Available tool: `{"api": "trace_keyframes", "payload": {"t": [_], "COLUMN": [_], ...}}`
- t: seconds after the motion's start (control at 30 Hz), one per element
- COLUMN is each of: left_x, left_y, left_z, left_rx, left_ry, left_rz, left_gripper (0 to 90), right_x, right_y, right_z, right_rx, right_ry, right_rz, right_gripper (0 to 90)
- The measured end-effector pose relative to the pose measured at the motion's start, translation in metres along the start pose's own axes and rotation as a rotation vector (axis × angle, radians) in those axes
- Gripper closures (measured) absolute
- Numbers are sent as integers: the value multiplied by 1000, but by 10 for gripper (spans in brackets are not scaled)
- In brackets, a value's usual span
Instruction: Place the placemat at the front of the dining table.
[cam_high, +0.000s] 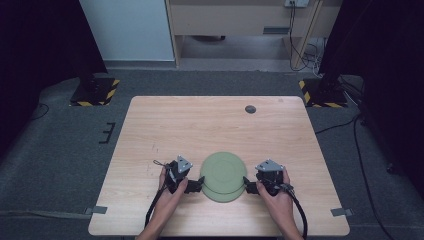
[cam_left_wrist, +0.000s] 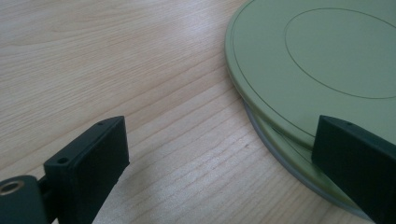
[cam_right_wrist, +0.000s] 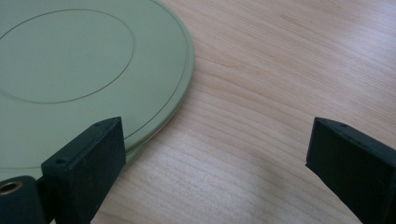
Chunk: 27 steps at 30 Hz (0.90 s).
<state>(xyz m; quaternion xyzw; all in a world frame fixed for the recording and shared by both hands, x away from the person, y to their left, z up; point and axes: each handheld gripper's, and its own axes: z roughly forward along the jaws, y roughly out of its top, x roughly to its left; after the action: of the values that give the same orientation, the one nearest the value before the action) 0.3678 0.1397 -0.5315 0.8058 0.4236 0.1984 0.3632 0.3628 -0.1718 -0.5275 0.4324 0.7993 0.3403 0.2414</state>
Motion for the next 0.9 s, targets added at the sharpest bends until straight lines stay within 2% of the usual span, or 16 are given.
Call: {"api": "trace_keyframes", "payload": {"t": [0.17,0.33,0.6,0.83,0.9], "left_x": [-2,-1,0,1,1], "left_y": [0,1,2,2,3], "left_z": [0,1,4,3,2], "left_rx": [-2,1,-6,-13,-15], "left_ry": [-5,1,17,15,15], "left_rz": [3,-4,-12,-26,-26], "left_gripper": [27,0,0,23,27], "right_x": [4,3,2,0,1], "right_y": [0,0,1,2,1], "right_z": [-1,0,5,4,2], "right_rx": [3,3,-14,-16,-13], "right_ry": [-2,-3,-39,-40,-24], "right_rz": [-24,-15,-1,0,4], "right_gripper": [46,26,13,44,44]}}
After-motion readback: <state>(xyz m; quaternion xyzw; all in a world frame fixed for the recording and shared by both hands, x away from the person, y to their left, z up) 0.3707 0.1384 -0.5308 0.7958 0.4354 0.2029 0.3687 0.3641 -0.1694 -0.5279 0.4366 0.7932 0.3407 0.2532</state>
